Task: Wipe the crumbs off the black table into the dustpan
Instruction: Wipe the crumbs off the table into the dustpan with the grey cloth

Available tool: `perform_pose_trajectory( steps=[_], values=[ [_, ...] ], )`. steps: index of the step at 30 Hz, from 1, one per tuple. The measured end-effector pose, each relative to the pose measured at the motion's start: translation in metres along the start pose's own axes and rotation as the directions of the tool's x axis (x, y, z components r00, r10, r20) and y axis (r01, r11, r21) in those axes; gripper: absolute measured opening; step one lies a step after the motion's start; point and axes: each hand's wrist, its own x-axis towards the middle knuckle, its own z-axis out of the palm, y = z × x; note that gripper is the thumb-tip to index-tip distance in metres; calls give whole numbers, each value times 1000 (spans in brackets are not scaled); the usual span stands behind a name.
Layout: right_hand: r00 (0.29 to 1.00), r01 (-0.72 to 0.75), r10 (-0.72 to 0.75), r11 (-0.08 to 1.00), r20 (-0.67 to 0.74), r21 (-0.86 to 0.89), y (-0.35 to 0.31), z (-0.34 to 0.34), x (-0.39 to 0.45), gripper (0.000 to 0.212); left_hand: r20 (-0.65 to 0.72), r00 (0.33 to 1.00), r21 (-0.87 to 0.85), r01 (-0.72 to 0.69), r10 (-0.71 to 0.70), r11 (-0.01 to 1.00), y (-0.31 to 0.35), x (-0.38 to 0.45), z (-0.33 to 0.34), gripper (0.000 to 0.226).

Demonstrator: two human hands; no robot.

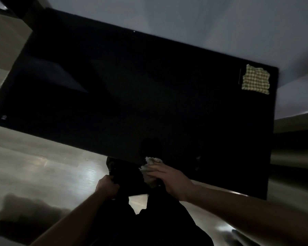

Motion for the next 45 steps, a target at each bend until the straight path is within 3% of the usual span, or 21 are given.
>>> perform_pose_trajectory(
  steps=[2, 4, 6, 9, 14, 16, 19, 26, 29, 32, 36, 39, 42, 45],
  values=[
    [989, -56, 69, 993, -131, 102, 0, -18, -18, 59, 0, 1000, 4, -20, 20, 1000, 4, -3, 1, 41],
    [930, -189, 229, 969, -287, 160, 11, -41, -28, 62, -7, 999, 9, -33, 33, 999, 8, -7, 1, 38],
    [814, -324, 373, 928, -446, 185, 37, -73, -34, 60, -17, 999, 2, -33, 33, 999, 9, -6, 2, 37],
    [643, -507, 440, 858, -628, 82, 86, -130, -42, 52, -18, 999, 16, -31, 31, 999, 7, -3, 3, 40],
    [431, -796, 660, 599, -615, 85, 171, -204, -18, 62, -26, 999, 36, -28, 29, 999, 1, 5, 1, 45],
    [397, -851, 676, 525, -621, 28, 191, -217, 10, 67, -37, 999, 40, -28, 29, 999, -2, 10, 2, 44],
    [458, -837, 665, 547, -590, -33, 192, -216, 62, 73, -43, 999, 61, -30, 33, 998, -4, 11, 4, 42],
    [781, -518, 346, 823, -520, -231, 122, -147, 117, 58, -52, 998, 46, -31, 33, 998, 2, 15, 7, 42],
    [911, -281, 165, 919, -377, -275, 84, -84, 98, 62, -43, 999, 26, -23, 24, 999, 6, 11, 6, 42],
    [979, -115, 76, 972, -189, -203, 42, -16, 65, 64, -25, 1000, 13, -13, 13, 1000, 4, 11, 7, 43],
    [997, 5, -2, 999, -78, 38, -2, 42, 32, 65, -35, 999, 13, -5, 6, 1000, 6, 10, 9, 39],
    [974, -180, 216, 925, -72, 335, -25, 56, 2, 59, -43, 999, 50, -15, 17, 999, 11, 4, 10, 34],
    [892, -244, 384, 853, -238, 462, -33, 35, -24, 58, -24, 999, 74, -32, 34, 997, 12, 2, 12, 37],
    [738, -235, 491, 830, -463, 506, -19, -5, -40, 55, -9, 999, 87, -43, 44, 995, 7, 4, 11, 42]
  ],
)
